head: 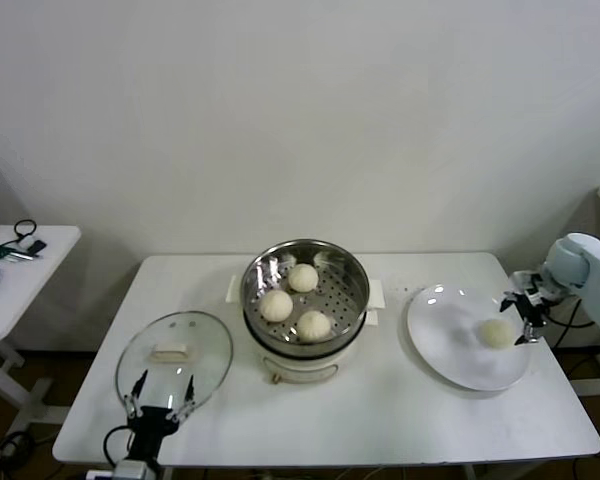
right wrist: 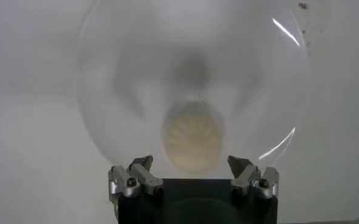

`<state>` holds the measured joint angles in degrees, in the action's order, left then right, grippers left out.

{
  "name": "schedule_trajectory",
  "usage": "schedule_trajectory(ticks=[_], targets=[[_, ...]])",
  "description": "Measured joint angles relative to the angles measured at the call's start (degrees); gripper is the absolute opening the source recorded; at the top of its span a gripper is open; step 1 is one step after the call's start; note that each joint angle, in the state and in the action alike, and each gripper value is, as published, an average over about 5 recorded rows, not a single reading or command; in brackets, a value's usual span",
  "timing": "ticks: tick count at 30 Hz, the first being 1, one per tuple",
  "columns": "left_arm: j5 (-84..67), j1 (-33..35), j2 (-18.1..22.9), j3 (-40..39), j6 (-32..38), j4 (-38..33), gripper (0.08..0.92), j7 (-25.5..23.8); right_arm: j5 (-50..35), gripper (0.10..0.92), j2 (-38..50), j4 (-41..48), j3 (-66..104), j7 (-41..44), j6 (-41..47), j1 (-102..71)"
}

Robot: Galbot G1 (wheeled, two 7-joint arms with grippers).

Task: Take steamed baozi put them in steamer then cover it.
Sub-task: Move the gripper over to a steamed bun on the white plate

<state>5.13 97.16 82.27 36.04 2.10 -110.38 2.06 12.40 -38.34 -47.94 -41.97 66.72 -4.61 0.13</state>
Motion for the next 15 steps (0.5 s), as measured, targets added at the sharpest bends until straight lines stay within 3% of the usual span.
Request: schedule_trajectory(ticks=[15], targets=[[-0.1, -0.2, 0.4, 0.2, 0.0, 0.6, 0.823, 0.0, 6.0, 0.823, -6.5, 7.2, 4.5, -0.3, -2.3, -2.4]])
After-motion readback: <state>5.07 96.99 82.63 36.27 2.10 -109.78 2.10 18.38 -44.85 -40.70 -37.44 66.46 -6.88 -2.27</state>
